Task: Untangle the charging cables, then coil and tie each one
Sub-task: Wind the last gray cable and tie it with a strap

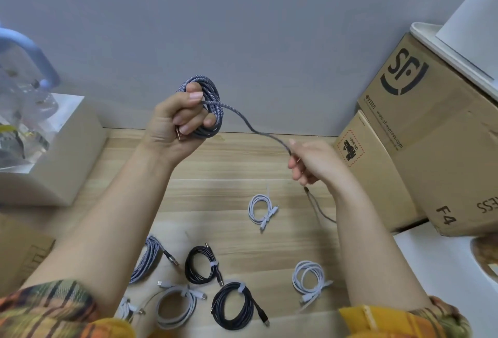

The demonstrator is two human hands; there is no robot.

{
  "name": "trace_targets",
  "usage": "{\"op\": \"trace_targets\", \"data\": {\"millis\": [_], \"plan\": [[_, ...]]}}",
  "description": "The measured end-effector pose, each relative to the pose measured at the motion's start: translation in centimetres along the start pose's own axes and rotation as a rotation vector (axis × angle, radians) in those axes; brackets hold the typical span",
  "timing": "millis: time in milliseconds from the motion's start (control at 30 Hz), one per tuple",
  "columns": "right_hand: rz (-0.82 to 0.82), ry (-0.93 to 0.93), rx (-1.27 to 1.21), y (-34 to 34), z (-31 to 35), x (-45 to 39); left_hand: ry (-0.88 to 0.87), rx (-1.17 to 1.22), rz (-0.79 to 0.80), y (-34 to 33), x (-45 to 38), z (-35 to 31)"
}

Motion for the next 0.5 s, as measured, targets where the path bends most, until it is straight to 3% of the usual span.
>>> {"op": "trace_targets", "data": {"millis": [67, 200, 300, 433, 500], "plan": [[0.049, -0.052, 0.022, -0.7, -1.0, -0.2, -0.017, 0.023, -0.03, -0.3, -0.2, -0.1], [0.072, -0.132, -0.035, -2.1, -3.5, -0.9, -0.004, 0.018, -0.25, 0.4, -0.5, 0.2], [0.052, -0.125, 0.144, -3.5, -7.0, -2.5, 0.041, 0.032, -0.374, 1.0, -0.5, 1.1], [0.366, -0.139, 0.534, -7.2, -12.7, -3.9, 0.112, -0.009, -0.476, 1.9, -0.2, 2.3], [0.44, -0.13, 0.661, -8.3, -14.6, -3.7, 0.137, -0.033, -0.509, 2.3, -0.1, 2.7]]}}
Point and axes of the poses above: each hand's wrist, its own x-axis away from the middle knuckle, its own y-axis out of the back of the hand, z = x × y, the point moved 3 cm from there along -x, towards the middle knuckle, and after that the axes turned 15 degrees about -x, right-handed, at the moved point
